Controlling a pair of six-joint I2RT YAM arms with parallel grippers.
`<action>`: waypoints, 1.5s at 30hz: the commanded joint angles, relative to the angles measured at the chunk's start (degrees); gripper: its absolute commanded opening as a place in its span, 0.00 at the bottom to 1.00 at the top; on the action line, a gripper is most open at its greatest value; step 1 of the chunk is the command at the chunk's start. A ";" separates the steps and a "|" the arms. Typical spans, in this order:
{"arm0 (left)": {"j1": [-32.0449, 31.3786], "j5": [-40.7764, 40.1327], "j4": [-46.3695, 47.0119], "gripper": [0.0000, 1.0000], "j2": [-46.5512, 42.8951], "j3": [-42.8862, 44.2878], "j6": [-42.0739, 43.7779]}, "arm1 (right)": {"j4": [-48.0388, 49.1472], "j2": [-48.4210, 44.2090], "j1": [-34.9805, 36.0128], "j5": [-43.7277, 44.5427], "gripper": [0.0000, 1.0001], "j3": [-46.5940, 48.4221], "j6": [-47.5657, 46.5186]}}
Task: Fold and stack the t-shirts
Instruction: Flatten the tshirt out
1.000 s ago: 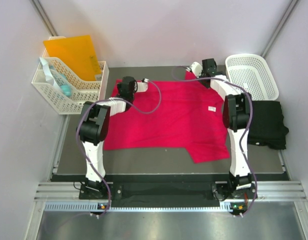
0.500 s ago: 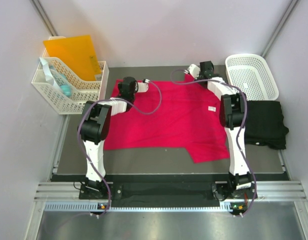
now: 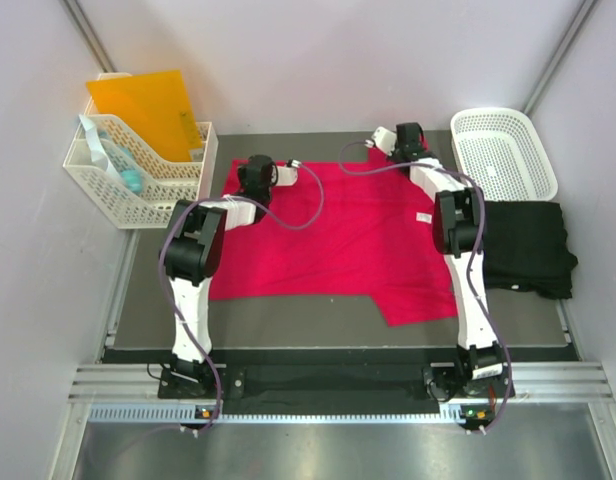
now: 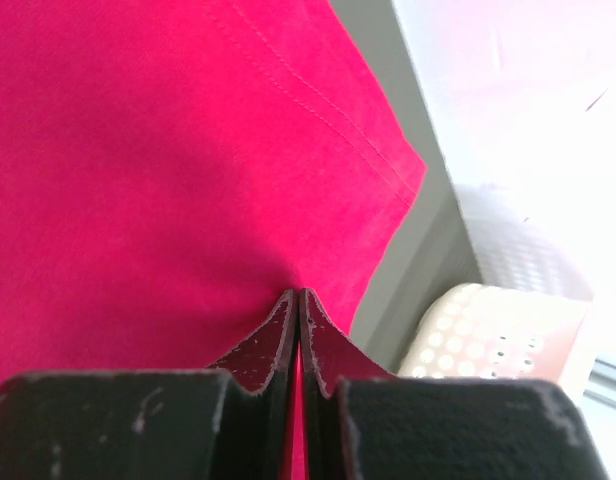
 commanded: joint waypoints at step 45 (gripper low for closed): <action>1.00 -5.80 12.97 0.00 4.57 7.48 -0.58 | 28.44 -11.84 2.15 22.40 0.00 -9.46 2.86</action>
